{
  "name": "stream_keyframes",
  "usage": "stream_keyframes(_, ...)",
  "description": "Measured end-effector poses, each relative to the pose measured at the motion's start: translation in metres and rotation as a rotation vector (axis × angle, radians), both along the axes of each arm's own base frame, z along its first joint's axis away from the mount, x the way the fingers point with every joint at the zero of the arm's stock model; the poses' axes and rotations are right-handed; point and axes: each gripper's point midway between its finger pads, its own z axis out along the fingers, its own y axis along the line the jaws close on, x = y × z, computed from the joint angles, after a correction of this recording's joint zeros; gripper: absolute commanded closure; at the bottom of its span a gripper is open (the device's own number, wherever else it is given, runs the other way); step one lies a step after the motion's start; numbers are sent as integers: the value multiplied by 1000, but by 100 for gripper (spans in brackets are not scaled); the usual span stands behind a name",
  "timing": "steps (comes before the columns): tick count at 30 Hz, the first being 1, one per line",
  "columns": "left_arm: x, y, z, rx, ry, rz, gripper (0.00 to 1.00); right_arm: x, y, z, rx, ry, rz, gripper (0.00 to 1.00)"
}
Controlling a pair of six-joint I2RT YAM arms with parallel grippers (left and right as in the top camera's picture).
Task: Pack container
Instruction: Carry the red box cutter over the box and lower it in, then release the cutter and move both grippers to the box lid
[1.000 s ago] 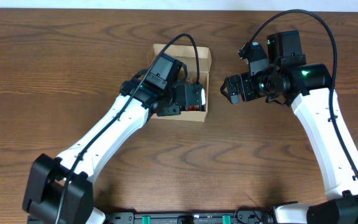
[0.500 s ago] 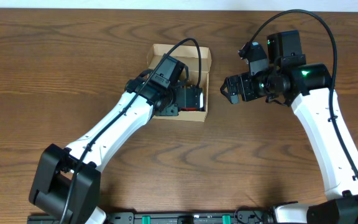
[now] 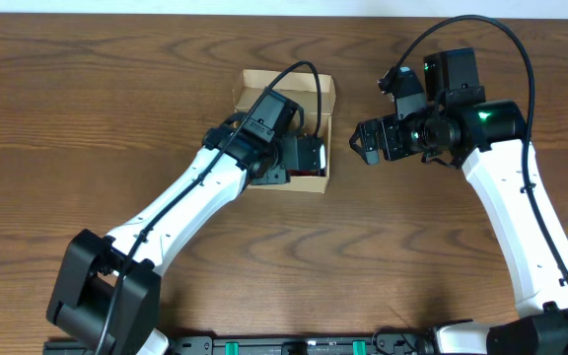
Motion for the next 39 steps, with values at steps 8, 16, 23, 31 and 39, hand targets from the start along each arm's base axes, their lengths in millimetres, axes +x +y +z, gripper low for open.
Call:
stream_keyframes(8, 28, 2, 94, -284, -95, 306, 94, 0, 0, 0, 0, 0, 0, 1)
stream_keyframes(16, 71, 55, 129, -525, -111, 670, 94, 0, 0, 0, 0, 0, 0, 1)
stream_keyframes(23, 110, 111, 90, -703, 72, 979, 94, 0, 0, 0, 0, 0, 0, 1)
stream_keyframes(31, 135, 128, 0, -787, 349, 1199, 95, 11, 2, 6, 10, -53, 1, 1)
stream_keyframes(39, 160, 104, -59, -823, 606, 1252, 95, 42, 7, 22, 41, -188, -15, 99)
